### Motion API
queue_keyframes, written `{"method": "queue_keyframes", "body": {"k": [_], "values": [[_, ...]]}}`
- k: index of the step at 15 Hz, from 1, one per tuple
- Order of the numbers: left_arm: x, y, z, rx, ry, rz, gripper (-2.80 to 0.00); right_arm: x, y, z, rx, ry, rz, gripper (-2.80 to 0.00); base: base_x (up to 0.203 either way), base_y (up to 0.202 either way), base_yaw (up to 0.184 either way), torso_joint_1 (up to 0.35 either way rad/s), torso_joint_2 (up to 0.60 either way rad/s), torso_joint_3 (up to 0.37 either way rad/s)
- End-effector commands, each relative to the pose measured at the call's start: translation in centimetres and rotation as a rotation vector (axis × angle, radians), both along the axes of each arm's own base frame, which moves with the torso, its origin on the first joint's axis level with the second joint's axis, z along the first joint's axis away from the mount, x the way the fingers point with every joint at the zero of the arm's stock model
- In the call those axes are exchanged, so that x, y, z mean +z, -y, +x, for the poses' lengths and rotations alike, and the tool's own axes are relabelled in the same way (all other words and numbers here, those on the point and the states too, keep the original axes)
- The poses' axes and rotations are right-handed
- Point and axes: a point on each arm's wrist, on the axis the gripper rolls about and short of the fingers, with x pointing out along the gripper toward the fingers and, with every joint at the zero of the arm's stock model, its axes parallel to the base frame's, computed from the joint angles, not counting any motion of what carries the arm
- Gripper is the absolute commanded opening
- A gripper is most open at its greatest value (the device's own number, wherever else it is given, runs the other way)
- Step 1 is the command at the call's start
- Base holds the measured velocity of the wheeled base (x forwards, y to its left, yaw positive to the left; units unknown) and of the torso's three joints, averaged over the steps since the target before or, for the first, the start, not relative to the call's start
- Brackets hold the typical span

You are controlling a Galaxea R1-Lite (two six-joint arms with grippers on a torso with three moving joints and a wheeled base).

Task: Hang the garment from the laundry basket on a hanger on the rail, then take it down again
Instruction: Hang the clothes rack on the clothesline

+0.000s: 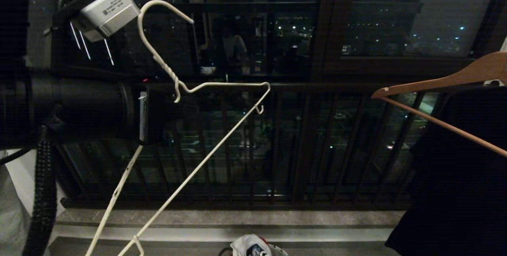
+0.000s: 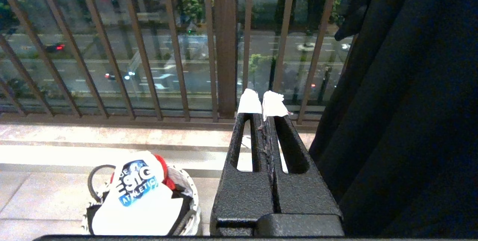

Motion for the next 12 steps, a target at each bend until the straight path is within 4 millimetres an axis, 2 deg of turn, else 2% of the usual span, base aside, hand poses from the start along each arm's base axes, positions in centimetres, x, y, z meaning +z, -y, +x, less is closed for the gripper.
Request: {"method": "queue_keyframes", "body": {"k": [1, 6, 12], "values": [[1.7, 1.6, -0.6, -0.072, 0.015, -0.016, -2.80, 0.0, 0.0, 0.0, 0.001, -0.003, 0.000, -2.80, 0.000, 0.000, 0.000, 0.000, 0.00, 0.000], [3.4, 3.7, 1.1, -0.033, 0.074, 0.002, -2.80, 0.0, 0.0, 0.0, 0.001, -0.003, 0.000, -2.80, 0.000, 0.000, 0.000, 0.000, 0.00, 0.000], [4.2, 5.0, 2.5, -0.017, 0.124, 0.024, -2.80, 0.0, 0.0, 0.0, 0.001, -0.003, 0.000, -2.80, 0.000, 0.000, 0.000, 0.000, 0.00, 0.000]]}}
